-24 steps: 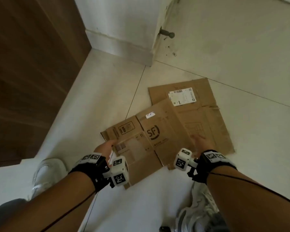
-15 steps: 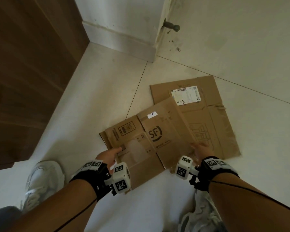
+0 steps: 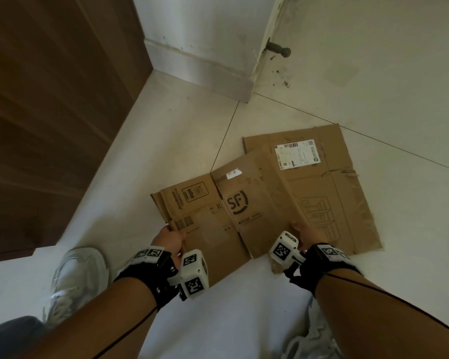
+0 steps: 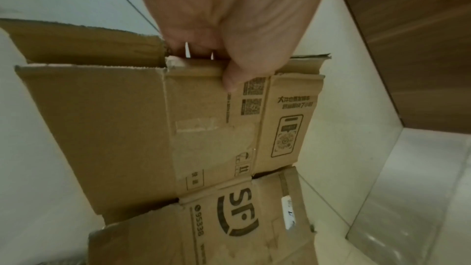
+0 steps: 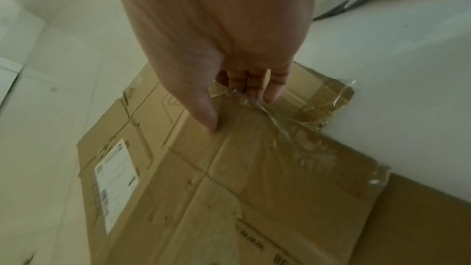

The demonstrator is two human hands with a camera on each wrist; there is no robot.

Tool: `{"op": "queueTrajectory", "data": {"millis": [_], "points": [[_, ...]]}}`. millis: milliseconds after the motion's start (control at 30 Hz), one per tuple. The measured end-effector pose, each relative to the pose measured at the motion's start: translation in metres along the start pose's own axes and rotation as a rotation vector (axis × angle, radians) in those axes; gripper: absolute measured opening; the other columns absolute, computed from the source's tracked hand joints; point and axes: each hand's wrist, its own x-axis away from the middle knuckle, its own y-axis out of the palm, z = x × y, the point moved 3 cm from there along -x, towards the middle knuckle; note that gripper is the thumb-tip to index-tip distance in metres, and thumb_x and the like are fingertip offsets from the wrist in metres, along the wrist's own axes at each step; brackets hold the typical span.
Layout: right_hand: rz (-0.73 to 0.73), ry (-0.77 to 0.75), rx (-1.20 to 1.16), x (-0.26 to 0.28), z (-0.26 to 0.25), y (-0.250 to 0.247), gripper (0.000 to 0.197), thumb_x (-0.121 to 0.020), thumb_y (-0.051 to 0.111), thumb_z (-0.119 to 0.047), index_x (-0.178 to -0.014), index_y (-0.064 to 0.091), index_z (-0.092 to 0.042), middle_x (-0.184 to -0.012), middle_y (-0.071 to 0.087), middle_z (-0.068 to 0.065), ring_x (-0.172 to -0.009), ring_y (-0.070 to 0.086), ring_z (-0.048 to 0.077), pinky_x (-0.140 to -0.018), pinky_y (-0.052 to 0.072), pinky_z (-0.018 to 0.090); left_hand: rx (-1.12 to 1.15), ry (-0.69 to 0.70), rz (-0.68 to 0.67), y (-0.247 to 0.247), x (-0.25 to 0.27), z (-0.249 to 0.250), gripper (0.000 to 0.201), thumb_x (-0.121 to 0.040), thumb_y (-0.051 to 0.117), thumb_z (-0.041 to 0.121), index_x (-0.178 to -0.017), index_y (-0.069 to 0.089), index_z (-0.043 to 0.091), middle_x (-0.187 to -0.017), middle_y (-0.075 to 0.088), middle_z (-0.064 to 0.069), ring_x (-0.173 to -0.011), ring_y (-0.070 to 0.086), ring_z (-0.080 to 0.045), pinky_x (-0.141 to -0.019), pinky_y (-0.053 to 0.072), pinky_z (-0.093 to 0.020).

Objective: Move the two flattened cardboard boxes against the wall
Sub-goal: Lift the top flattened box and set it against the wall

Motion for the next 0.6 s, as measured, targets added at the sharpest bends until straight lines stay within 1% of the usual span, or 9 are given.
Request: {"op": "queueTrajectory", "data": {"millis": [33, 67, 100, 200, 267, 300, 433, 500, 600], "points": [[-0.022, 0.002, -0.018, 0.006, -0.005, 0.007, 0.044, -0.098, 0.053, -0.024, -0.133, 0.049, 0.002, -0.137, 0.054, 0.021, -0.114, 0.057, 0.036, -0.083, 0.049, 0.046, -0.037, 0.006, 0.022, -0.007, -0.002, 0.002, 0.045, -0.099, 0.048, 0.015, -0.144, 0.041, 0.011, -0.138, 0.055, -0.012, -0.103, 0.06, -0.03, -0.059, 0.042, -0.026], [-0.028, -0.014, -0.029, 0.013, -0.01, 0.014, 0.043, -0.097, 0.053, -0.026, -0.131, 0.05, 0.0, -0.131, 0.058, 0.02, -0.11, 0.058, 0.036, -0.092, 0.048, 0.047, -0.073, 0.018, 0.039, -0.013, -0.005, 0.004, 0.046, -0.099, 0.047, 0.017, -0.144, 0.041, 0.012, -0.138, 0.055, -0.012, -0.113, 0.058, -0.031, -0.061, 0.041, -0.026], [-0.03, -0.044, -0.038, 0.017, -0.016, 0.02, 0.041, -0.097, 0.054, -0.028, -0.128, 0.051, -0.002, -0.12, 0.061, 0.017, -0.098, 0.059, 0.033, -0.089, 0.049, 0.045, -0.079, 0.02, 0.049, -0.019, -0.008, 0.006, 0.046, -0.099, 0.047, 0.017, -0.144, 0.041, 0.012, -0.138, 0.055, -0.012, -0.117, 0.056, -0.032, -0.06, 0.04, -0.027], [-0.073, -0.152, -0.089, 0.027, -0.036, 0.046, 0.038, -0.094, 0.057, -0.026, -0.125, 0.049, -0.006, -0.102, 0.062, 0.01, -0.075, 0.061, 0.022, -0.054, 0.055, 0.032, -0.061, 0.015, 0.092, -0.034, -0.014, 0.018, 0.046, -0.1, 0.046, 0.018, -0.145, 0.04, 0.01, -0.14, 0.052, -0.016, -0.122, 0.053, -0.034, -0.068, 0.043, -0.031], [-0.16, -0.199, -0.148, 0.034, -0.049, 0.068, 0.037, -0.094, 0.057, -0.021, -0.128, 0.046, -0.011, -0.099, 0.062, 0.009, -0.072, 0.062, 0.021, -0.051, 0.058, 0.032, -0.038, 0.029, 0.087, -0.038, -0.015, 0.027, 0.047, -0.1, 0.044, 0.015, -0.145, 0.037, 0.003, -0.146, 0.045, -0.021, -0.13, 0.048, -0.037, -0.073, 0.045, -0.03], [-0.213, -0.216, -0.179, 0.037, -0.055, 0.081, 0.037, -0.094, 0.056, -0.018, -0.129, 0.046, -0.014, -0.101, 0.062, 0.007, -0.075, 0.062, 0.02, -0.051, 0.058, 0.031, 0.0, 0.047, 0.077, -0.038, -0.018, 0.031, 0.046, -0.1, 0.045, 0.011, -0.144, 0.037, -0.001, -0.146, 0.044, -0.024, -0.132, 0.046, -0.038, -0.065, 0.044, -0.025], [-0.325, -0.243, -0.163, 0.051, -0.072, 0.13, 0.046, -0.094, 0.056, -0.016, -0.138, 0.044, -0.016, -0.136, 0.056, 0.009, -0.122, 0.056, 0.028, -0.08, 0.056, 0.038, 0.143, 0.044, 0.071, -0.044, -0.026, 0.047, 0.047, -0.098, 0.047, 0.009, -0.142, 0.038, -0.005, -0.146, 0.045, -0.026, -0.133, 0.046, -0.038, -0.048, 0.038, -0.016], [-0.354, -0.265, -0.143, 0.052, -0.078, 0.147, 0.049, -0.096, 0.053, -0.013, -0.143, 0.04, -0.012, -0.145, 0.047, 0.011, -0.131, 0.049, 0.031, -0.09, 0.052, 0.038, 0.173, 0.044, 0.058, -0.047, -0.035, 0.051, 0.048, -0.098, 0.048, 0.013, -0.143, 0.039, -0.004, -0.146, 0.045, -0.025, -0.133, 0.047, -0.038, -0.053, 0.039, -0.018], [-0.401, -0.307, -0.047, 0.05, -0.086, 0.168, 0.035, -0.098, 0.044, -0.01, -0.132, 0.046, -0.016, -0.147, 0.046, 0.008, -0.132, 0.047, 0.024, -0.105, 0.038, 0.038, 0.225, 0.004, 0.045, -0.054, -0.045, 0.061, 0.047, -0.099, 0.047, 0.016, -0.142, 0.042, -0.004, -0.145, 0.046, -0.025, -0.132, 0.048, -0.038, -0.059, 0.04, -0.021]]}}
